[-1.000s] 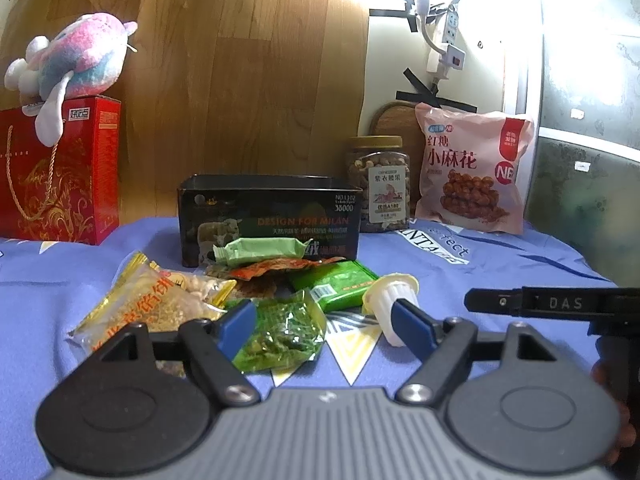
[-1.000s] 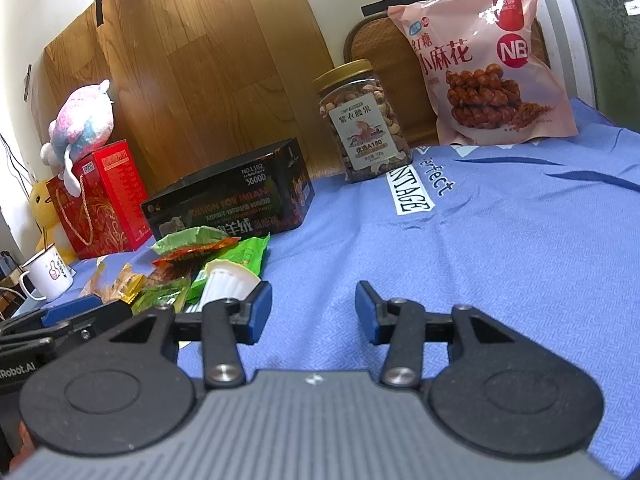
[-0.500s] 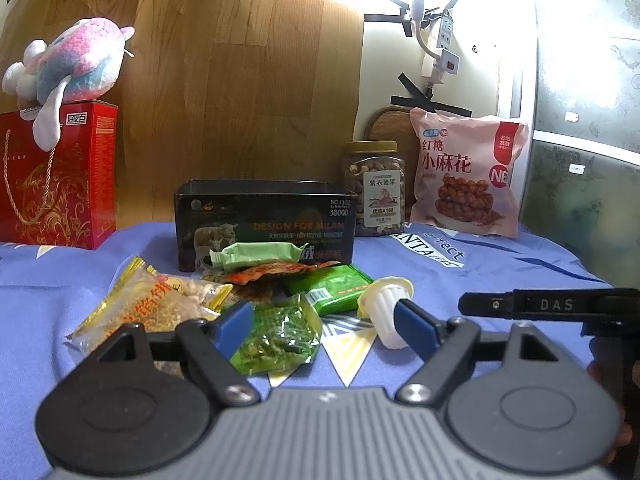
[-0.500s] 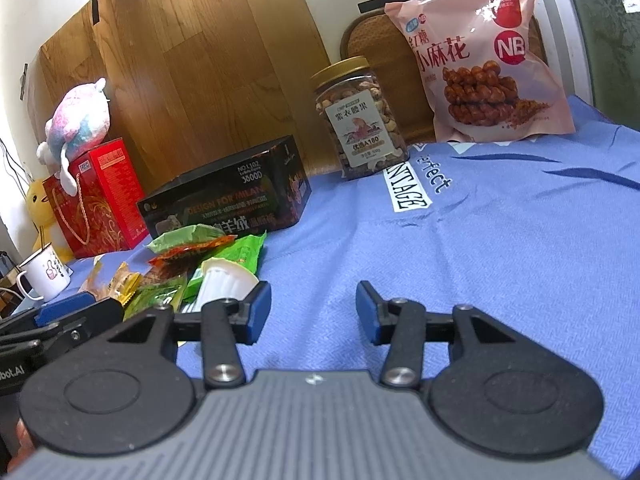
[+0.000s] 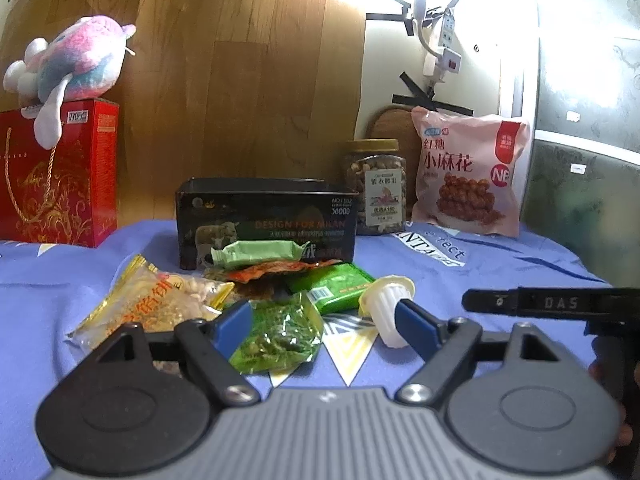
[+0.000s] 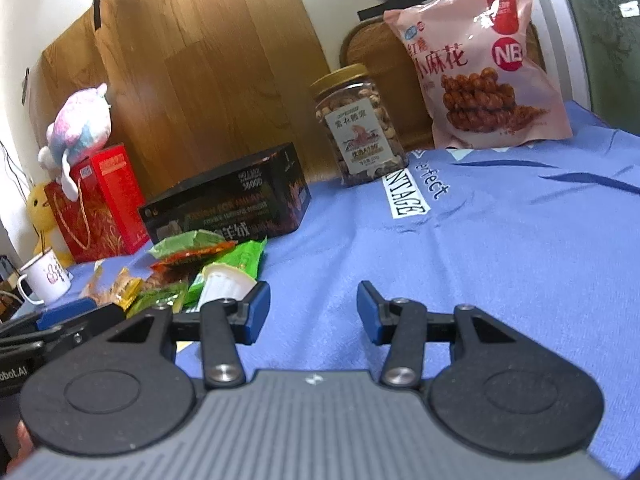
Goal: Organize snacks
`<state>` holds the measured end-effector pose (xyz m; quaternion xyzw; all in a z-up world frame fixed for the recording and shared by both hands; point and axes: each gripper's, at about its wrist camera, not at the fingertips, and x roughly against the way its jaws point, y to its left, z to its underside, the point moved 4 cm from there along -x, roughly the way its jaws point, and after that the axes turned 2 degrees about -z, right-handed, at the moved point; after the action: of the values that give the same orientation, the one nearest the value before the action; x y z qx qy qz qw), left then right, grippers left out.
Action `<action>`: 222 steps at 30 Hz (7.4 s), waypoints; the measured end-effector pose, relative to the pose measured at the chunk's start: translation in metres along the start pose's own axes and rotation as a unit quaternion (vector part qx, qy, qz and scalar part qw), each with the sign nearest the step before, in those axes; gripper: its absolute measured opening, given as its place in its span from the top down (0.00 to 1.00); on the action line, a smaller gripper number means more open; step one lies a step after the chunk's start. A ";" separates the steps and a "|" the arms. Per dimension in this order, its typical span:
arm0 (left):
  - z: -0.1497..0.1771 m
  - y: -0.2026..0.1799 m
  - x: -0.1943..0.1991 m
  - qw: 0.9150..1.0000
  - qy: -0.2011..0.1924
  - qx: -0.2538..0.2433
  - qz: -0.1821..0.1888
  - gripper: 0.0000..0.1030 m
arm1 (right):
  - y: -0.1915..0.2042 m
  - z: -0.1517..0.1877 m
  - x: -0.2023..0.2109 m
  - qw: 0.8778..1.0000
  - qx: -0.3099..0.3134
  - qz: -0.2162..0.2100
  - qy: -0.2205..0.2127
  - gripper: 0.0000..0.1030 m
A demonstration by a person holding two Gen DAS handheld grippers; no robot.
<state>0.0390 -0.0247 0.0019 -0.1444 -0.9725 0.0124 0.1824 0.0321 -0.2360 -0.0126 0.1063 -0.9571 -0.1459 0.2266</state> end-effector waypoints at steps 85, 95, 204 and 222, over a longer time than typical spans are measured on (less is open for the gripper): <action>0.005 0.056 0.058 0.997 -0.010 0.073 -0.031 0.21 | -0.002 0.001 0.005 1.000 -0.001 0.002 -0.016 0.51; -0.017 0.105 0.064 0.992 0.017 0.090 -0.083 0.24 | 0.024 0.000 0.009 0.999 -0.004 -0.045 0.006 0.50; 0.008 0.001 -0.014 0.967 0.207 0.063 0.132 0.34 | 0.065 0.069 0.048 0.992 0.107 -0.028 0.069 0.41; 0.005 0.026 0.012 0.977 0.173 0.049 0.111 0.40 | 0.071 0.076 0.055 0.990 0.132 -0.011 0.049 0.26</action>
<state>0.0338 0.0037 -0.0001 -0.2422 -0.9025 0.0552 0.3519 -0.0607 -0.1670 -0.0322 0.1531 -0.9546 -0.0154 0.2552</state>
